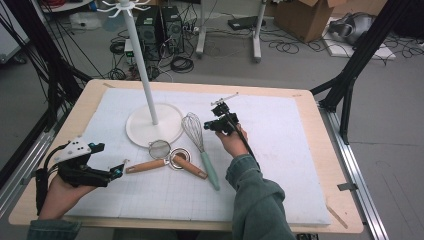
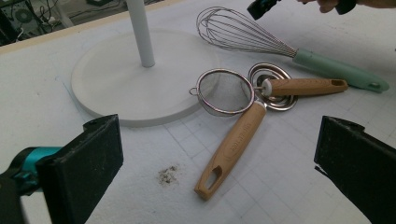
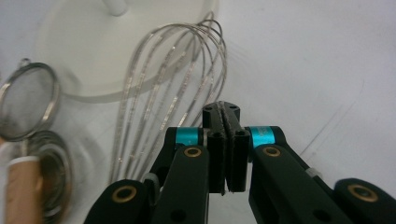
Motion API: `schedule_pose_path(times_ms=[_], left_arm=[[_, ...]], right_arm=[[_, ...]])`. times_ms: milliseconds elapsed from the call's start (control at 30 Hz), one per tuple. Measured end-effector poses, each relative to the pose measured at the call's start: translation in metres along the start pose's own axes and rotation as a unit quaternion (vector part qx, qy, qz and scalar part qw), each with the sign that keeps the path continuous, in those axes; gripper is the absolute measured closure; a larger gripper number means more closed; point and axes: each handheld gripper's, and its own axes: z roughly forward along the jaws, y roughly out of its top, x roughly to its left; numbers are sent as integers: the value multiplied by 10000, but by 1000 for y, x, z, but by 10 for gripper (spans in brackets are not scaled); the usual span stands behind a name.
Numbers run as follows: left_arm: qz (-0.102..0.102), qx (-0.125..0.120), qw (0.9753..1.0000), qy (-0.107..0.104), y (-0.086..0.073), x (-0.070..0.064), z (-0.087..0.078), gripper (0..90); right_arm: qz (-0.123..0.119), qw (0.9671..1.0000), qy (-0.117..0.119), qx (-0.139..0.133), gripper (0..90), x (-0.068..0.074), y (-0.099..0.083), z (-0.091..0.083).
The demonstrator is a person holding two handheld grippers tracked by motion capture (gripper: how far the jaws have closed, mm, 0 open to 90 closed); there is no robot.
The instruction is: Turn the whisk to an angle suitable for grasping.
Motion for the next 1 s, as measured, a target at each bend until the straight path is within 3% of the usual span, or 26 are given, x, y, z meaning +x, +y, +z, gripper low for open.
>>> schedule_pose_path(times_ms=[233, 333, 500, 633, 800, 1000], left_arm=[[5, -17, 10000, 9, 0, -1, -1, 17], [5, -12, 10000, 10, 0, -2, -1, 17], [15, -6, 10000, 11, 0, -3, 0, 17], [18, 12, 10000, 10, 0, -3, 1, 17], [24, 29, 10000, -8, -1, -4, 2, 17], [37, 30, 10000, -23, 0, -5, 3, 17]], right_arm=[[-200, 9997, 32, -140, 893, 16, -7, -29], [-330, 9991, 89, -243, 893, 28, -20, -50], [-408, 9985, 166, -321, 893, 37, -39, -67], [-404, 9980, 317, -373, 893, 53, -69, -85], [-516, 9972, 399, -367, 893, 72, -96, -94], [-689, 9962, 442, -307, 893, 93, -119, -92]])
